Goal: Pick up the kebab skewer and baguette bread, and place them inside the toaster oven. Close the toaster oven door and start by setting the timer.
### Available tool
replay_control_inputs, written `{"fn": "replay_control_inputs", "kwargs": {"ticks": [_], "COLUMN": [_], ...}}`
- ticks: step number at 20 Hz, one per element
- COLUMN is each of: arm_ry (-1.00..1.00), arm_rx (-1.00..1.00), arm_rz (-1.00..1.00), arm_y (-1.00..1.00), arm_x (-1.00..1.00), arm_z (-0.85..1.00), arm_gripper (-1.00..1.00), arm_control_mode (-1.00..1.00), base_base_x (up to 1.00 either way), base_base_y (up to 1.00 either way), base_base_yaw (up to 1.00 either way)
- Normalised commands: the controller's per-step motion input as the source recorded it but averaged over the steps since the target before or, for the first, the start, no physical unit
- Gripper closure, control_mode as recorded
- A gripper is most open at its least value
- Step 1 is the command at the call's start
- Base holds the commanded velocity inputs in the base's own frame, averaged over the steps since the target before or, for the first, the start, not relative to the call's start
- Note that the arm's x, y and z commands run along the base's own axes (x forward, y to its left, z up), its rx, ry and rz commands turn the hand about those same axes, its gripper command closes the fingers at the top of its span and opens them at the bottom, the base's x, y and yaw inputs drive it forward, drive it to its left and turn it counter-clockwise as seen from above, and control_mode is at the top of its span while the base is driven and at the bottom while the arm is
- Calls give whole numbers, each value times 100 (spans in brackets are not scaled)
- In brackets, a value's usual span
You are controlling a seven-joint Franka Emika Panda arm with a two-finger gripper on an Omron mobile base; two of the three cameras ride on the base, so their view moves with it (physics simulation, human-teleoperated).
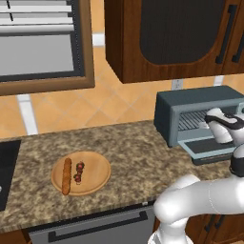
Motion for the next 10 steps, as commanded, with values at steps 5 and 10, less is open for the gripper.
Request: {"fn": "replay_control_inputs", "kwargs": {"ticks": [5,10], "arm_ry": [4,8], "arm_rx": [0,0], "arm_rz": [0,0], "arm_y": [-9,-4], "arm_x": [-80,-81], "arm_z": [-60,-55], "arm_gripper": [-100,-100], "arm_control_mode": [-100,-100], "base_base_x": [0,0], "base_base_y": [0,0], "base_base_yaw": [0,0]}}
